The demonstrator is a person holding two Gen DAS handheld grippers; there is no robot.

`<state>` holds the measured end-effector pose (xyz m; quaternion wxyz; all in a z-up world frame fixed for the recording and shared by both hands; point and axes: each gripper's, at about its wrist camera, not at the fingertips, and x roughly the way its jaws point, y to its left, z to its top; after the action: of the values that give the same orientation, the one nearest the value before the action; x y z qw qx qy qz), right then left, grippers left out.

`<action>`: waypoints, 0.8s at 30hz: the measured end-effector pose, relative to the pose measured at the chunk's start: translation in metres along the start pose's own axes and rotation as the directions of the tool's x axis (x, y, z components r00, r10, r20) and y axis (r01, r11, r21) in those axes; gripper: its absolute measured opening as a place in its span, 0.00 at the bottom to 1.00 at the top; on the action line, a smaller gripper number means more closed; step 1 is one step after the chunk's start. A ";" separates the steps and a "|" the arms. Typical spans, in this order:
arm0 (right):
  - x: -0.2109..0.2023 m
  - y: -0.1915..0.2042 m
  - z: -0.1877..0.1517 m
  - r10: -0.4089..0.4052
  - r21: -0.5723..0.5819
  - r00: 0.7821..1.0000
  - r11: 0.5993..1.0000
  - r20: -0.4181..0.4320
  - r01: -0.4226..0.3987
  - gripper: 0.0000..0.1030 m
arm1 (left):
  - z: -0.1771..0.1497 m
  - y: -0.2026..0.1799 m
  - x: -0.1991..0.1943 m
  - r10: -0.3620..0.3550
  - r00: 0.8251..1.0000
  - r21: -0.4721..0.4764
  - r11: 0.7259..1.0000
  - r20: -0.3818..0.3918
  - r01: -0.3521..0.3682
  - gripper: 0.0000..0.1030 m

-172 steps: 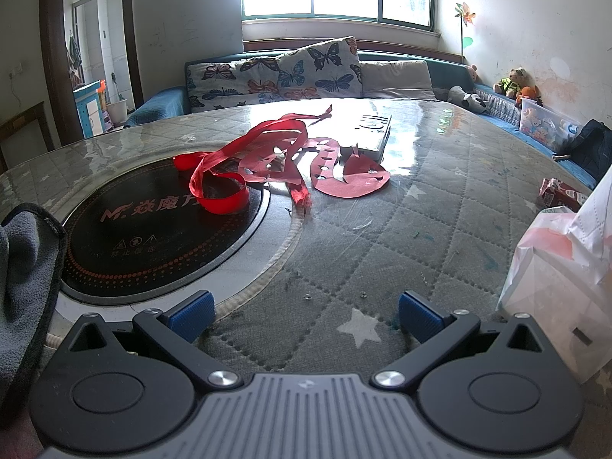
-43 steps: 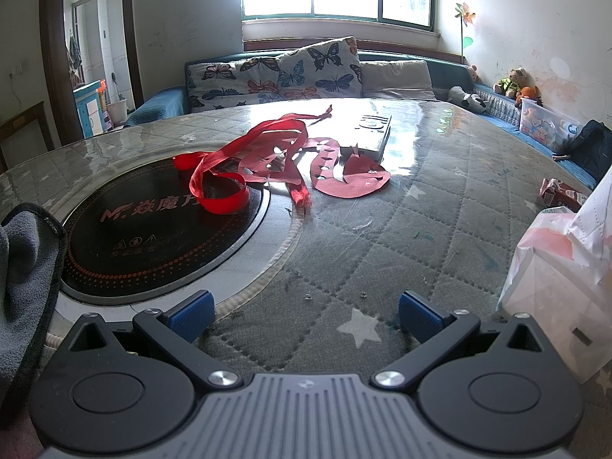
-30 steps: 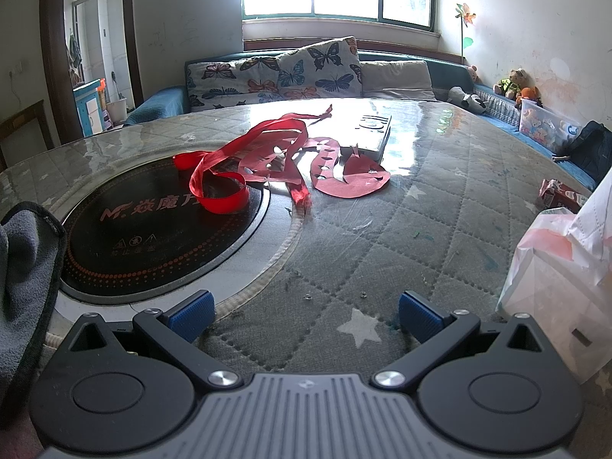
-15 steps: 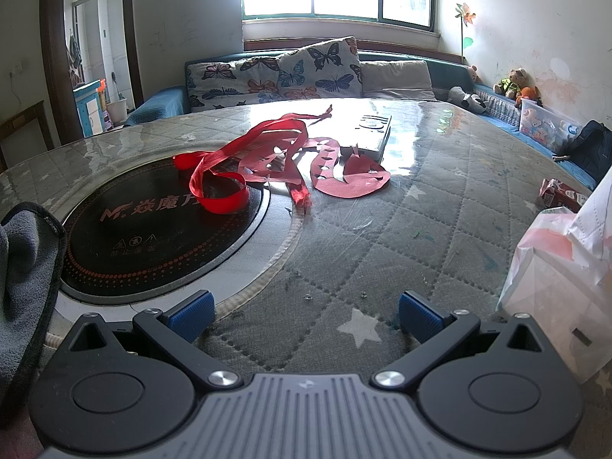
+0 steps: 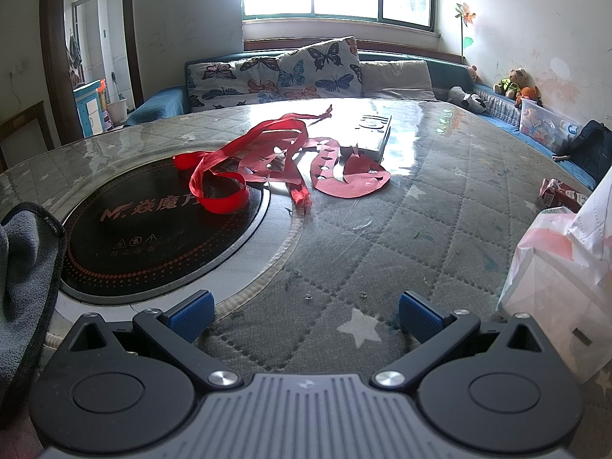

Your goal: Clean container

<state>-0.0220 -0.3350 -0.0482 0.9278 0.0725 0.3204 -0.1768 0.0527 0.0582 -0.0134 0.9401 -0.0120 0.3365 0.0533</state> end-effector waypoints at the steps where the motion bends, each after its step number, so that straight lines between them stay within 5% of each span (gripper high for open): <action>1: 0.000 0.000 0.000 0.000 0.000 1.000 1.000 0.000 0.000 1.00 | 0.000 0.000 0.000 0.000 1.000 0.000 1.000 0.000 0.000 1.00; 24: 0.000 0.000 0.000 0.000 0.000 1.000 1.000 0.000 0.000 1.00 | -0.001 0.002 0.000 -0.004 1.000 -0.005 1.000 0.000 0.004 1.00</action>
<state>-0.0220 -0.3350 -0.0482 0.9278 0.0726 0.3204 -0.1768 0.0520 0.0600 -0.0146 0.9401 -0.0151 0.3365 0.0522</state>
